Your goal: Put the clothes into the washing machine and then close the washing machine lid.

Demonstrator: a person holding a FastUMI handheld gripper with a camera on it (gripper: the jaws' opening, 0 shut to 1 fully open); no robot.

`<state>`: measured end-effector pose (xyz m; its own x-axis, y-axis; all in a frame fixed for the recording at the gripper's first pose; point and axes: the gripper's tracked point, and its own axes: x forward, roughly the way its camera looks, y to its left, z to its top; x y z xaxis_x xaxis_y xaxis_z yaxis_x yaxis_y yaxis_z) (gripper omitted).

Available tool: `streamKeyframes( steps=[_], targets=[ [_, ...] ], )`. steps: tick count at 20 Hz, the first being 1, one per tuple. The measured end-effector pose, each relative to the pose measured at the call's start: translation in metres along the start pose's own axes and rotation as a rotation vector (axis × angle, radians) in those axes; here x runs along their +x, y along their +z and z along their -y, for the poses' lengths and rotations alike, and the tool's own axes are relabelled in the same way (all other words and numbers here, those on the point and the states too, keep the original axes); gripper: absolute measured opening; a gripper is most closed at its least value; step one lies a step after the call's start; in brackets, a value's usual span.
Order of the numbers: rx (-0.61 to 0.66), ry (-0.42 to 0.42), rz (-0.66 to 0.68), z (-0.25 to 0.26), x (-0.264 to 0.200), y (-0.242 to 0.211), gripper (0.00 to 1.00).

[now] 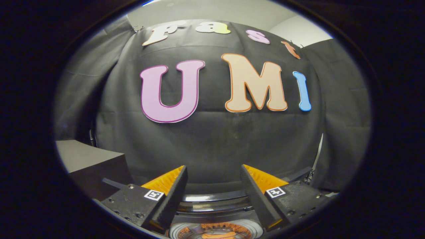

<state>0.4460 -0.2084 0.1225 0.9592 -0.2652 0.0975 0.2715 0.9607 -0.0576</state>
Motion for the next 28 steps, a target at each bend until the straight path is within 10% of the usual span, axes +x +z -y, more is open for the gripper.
streamKeyframes(
  steps=[28],
  targets=[
    [0.009,-0.058,-0.151,0.003,-0.073,-0.034,0.97]
  ],
)
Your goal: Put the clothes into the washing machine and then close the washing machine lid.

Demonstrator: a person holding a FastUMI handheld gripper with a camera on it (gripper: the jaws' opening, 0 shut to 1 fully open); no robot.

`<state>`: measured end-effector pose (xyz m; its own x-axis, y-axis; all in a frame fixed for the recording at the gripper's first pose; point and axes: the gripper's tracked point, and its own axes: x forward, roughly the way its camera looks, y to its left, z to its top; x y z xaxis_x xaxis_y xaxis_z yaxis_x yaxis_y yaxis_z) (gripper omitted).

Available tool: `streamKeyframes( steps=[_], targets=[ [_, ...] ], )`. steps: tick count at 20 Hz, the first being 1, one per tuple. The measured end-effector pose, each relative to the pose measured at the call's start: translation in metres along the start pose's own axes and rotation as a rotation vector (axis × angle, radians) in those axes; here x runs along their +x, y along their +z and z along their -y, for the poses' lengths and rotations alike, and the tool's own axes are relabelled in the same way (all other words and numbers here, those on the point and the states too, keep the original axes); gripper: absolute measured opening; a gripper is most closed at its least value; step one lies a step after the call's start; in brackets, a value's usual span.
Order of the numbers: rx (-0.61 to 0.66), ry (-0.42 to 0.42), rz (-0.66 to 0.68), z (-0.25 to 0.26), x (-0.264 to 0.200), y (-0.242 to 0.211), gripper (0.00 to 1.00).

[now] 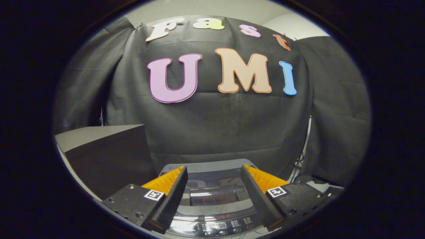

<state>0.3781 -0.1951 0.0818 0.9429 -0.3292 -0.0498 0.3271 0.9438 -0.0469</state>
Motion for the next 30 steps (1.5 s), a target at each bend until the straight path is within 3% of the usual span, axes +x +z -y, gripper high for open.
streamKeyframes(
  steps=[13,20,24,27,30],
  targets=[
    [0.004,0.080,0.058,-0.016,-0.034,0.014,0.97],
    [0.075,0.137,0.049,-0.032,-0.060,0.023,0.97],
    [0.033,0.132,0.088,-0.022,-0.071,0.032,0.97],
    [0.049,0.183,0.125,-0.032,-0.083,0.040,0.97],
    [0.086,0.175,0.155,-0.034,-0.092,0.048,0.97]
  ],
)
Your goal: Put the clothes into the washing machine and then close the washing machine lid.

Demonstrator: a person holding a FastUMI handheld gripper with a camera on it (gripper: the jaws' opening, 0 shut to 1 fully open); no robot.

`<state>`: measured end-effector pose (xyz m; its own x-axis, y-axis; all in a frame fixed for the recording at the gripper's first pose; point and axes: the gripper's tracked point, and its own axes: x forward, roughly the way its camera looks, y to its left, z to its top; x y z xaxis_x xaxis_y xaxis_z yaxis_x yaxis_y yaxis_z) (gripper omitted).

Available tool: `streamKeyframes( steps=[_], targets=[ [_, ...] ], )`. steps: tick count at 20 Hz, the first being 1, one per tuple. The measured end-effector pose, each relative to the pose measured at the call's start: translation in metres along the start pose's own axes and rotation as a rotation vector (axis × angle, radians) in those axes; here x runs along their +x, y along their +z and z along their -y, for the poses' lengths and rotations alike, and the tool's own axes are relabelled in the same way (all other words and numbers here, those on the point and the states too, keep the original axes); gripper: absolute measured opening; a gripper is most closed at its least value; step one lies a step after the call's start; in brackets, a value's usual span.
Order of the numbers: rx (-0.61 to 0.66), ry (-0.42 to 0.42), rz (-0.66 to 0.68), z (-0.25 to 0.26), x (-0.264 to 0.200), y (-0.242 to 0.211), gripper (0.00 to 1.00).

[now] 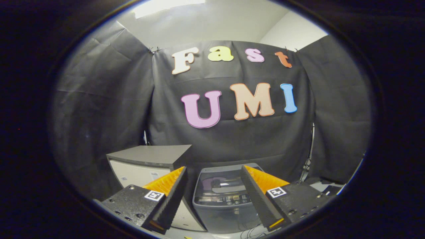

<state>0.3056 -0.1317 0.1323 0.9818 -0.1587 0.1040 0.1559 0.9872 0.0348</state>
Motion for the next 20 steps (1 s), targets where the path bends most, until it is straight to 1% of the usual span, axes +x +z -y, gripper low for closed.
streamKeyframes(
  steps=[2,3,5,8,11,13,15,17,20],
  targets=[
    [0.005,0.029,0.041,-0.010,-0.001,0.007,0.97],
    [-0.014,0.032,0.062,-0.010,-0.002,0.010,0.97],
    [-0.061,0.007,0.081,-0.001,-0.003,0.010,0.97],
    [-0.120,0.000,0.094,0.001,-0.010,0.005,0.97],
    [-0.099,0.002,0.090,-0.005,-0.011,-0.001,0.97],
    [-0.088,0.027,0.047,-0.011,-0.014,-0.011,0.97],
    [-0.072,0.045,0.053,-0.018,-0.025,-0.010,0.97],
    [-0.051,0.053,0.052,-0.021,-0.022,-0.012,0.97],
    [-0.067,0.063,0.041,-0.020,-0.025,-0.016,0.97]
  ],
)
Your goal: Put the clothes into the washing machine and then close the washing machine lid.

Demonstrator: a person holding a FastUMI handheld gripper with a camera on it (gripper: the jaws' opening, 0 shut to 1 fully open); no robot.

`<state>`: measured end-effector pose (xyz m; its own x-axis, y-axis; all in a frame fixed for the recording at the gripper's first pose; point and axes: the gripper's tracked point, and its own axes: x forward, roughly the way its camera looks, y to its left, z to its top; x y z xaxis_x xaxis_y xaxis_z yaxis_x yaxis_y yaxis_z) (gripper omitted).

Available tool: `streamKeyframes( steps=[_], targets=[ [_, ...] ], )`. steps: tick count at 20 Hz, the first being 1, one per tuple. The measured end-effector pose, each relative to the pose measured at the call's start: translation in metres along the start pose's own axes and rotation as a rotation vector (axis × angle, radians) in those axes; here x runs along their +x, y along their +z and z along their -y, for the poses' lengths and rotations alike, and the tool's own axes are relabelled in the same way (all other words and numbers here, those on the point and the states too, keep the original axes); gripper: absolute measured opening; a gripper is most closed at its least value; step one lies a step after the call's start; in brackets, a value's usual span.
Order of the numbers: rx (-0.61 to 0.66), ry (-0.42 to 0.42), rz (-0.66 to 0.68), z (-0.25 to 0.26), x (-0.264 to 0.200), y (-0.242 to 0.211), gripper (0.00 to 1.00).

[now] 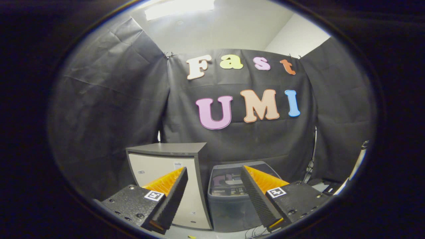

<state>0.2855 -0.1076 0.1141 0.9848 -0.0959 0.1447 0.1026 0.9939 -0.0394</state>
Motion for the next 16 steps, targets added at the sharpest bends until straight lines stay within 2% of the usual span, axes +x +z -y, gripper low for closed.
streamKeyframes(
  steps=[4,11,12,14,16],
  targets=[
    [-0.033,0.002,-0.011,0.005,-0.008,-0.006,0.97],
    [0.001,0.053,-0.013,-0.007,-0.030,-0.009,0.97],
    [0.034,0.040,-0.016,-0.007,-0.030,-0.008,0.97],
    [0.074,0.078,-0.012,-0.020,-0.028,-0.004,0.97],
    [0.049,0.084,-0.011,-0.013,-0.030,-0.003,0.97]
  ],
)
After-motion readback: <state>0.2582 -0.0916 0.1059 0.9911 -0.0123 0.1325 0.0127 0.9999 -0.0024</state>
